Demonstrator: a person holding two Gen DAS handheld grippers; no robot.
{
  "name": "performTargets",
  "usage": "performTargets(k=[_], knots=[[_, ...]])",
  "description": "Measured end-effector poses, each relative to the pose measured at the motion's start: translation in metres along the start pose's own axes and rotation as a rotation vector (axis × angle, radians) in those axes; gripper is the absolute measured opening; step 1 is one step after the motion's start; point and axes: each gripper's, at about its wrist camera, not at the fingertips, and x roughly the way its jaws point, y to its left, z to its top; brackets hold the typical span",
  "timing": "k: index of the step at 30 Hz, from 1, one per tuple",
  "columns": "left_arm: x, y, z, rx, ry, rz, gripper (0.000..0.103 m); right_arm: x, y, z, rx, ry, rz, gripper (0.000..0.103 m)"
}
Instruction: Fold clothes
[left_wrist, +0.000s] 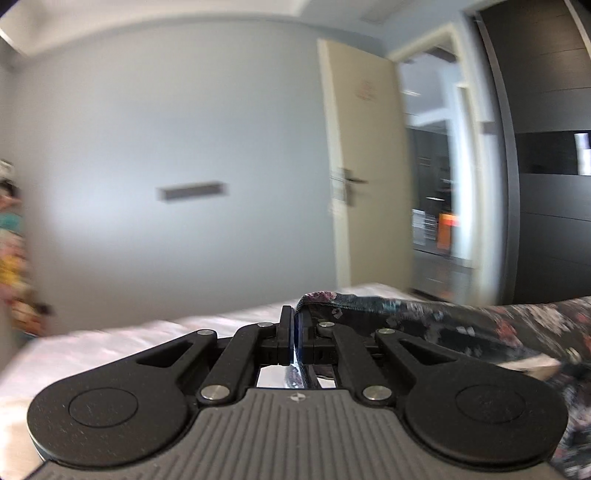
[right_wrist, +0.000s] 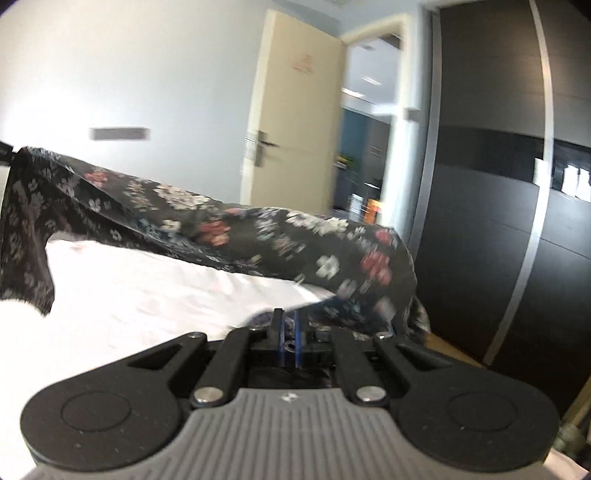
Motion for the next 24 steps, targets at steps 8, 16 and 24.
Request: performTargets(k=[8, 16, 24], knots=[[-0.060, 0.144, -0.032, 0.096, 0.070, 0.375, 0.001, -0.047, 0.118, 0.002, -0.076, -0.082, 0.362, 0.000], [-0.075, 0.233, -0.171, 0.099, 0.471, 0.519, 0.001, -0.009, 0.151, -0.064, -0.065, 0.284, 0.383, 0.003], [-0.092, 0.263, -0.245, 0.006, 0.704, 0.408, 0.014, 0.035, 0.133, -0.085, 0.001, 0.483, 0.282, 0.054]])
